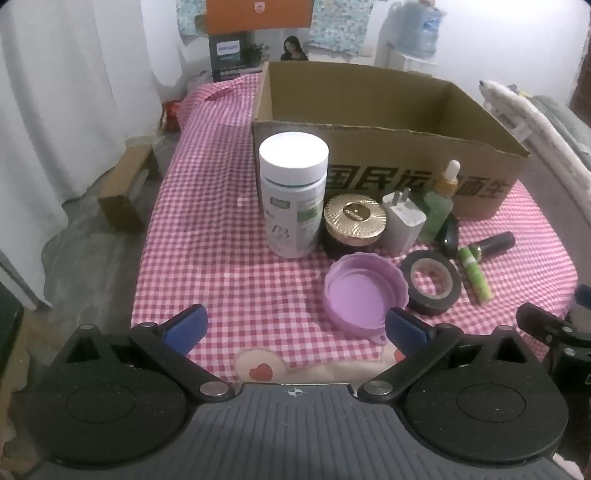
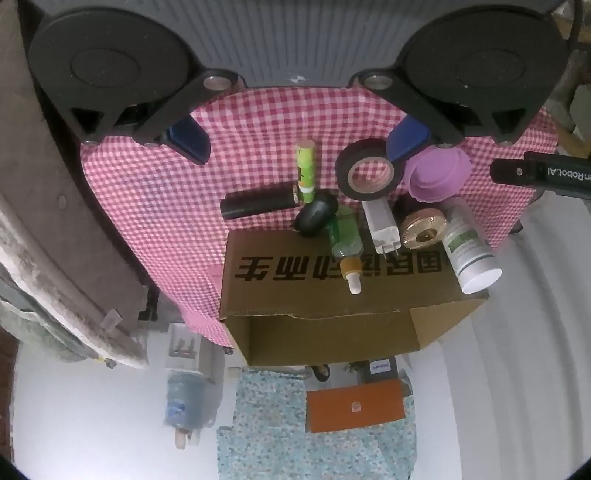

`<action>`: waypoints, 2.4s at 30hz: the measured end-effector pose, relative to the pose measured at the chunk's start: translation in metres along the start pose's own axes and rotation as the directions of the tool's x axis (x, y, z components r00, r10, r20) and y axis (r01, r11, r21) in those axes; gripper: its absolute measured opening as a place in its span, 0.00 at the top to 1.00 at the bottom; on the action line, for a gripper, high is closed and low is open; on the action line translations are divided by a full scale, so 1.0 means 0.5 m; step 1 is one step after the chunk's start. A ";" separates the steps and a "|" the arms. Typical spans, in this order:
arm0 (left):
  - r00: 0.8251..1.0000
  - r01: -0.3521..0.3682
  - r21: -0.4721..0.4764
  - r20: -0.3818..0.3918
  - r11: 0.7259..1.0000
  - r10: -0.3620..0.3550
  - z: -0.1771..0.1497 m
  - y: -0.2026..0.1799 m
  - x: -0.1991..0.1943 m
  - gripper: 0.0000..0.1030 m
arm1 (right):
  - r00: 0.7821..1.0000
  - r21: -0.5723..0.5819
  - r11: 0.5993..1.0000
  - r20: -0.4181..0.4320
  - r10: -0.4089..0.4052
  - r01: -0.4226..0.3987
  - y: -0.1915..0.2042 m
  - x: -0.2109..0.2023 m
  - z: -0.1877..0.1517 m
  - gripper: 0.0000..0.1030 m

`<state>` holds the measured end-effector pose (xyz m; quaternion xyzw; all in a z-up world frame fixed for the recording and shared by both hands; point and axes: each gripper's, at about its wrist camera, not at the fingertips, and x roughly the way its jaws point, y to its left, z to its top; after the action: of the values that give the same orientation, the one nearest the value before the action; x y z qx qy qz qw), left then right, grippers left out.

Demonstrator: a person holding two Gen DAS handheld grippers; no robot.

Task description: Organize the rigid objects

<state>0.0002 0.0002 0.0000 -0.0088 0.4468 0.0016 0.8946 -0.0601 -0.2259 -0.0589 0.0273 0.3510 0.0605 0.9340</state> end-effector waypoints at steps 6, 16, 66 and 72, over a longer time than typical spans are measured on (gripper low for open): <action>1.000 -0.017 0.005 0.000 1.000 0.017 0.002 0.000 0.002 0.00 | 0.999 -0.041 0.999 0.030 -0.016 0.017 0.012 -0.006 -0.004 0.00; 1.000 -0.024 -0.014 -0.010 1.000 0.024 -0.002 0.002 0.004 0.00 | 0.999 -0.047 0.999 0.037 -0.022 0.023 0.014 -0.009 0.002 0.00; 0.998 -0.046 0.002 -0.031 0.999 0.046 -0.002 0.004 0.008 0.00 | 0.999 -0.022 1.000 0.037 0.001 0.000 0.008 0.004 0.000 0.00; 0.998 -0.048 0.006 -0.036 0.999 0.048 0.000 0.000 0.013 0.00 | 0.999 -0.020 1.000 0.038 0.003 -0.002 0.005 0.007 0.001 0.00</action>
<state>0.0038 -0.0001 -0.0051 0.0044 0.4628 0.0218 0.8862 -0.0576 -0.2228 -0.0606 0.0198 0.3327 0.0647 0.9406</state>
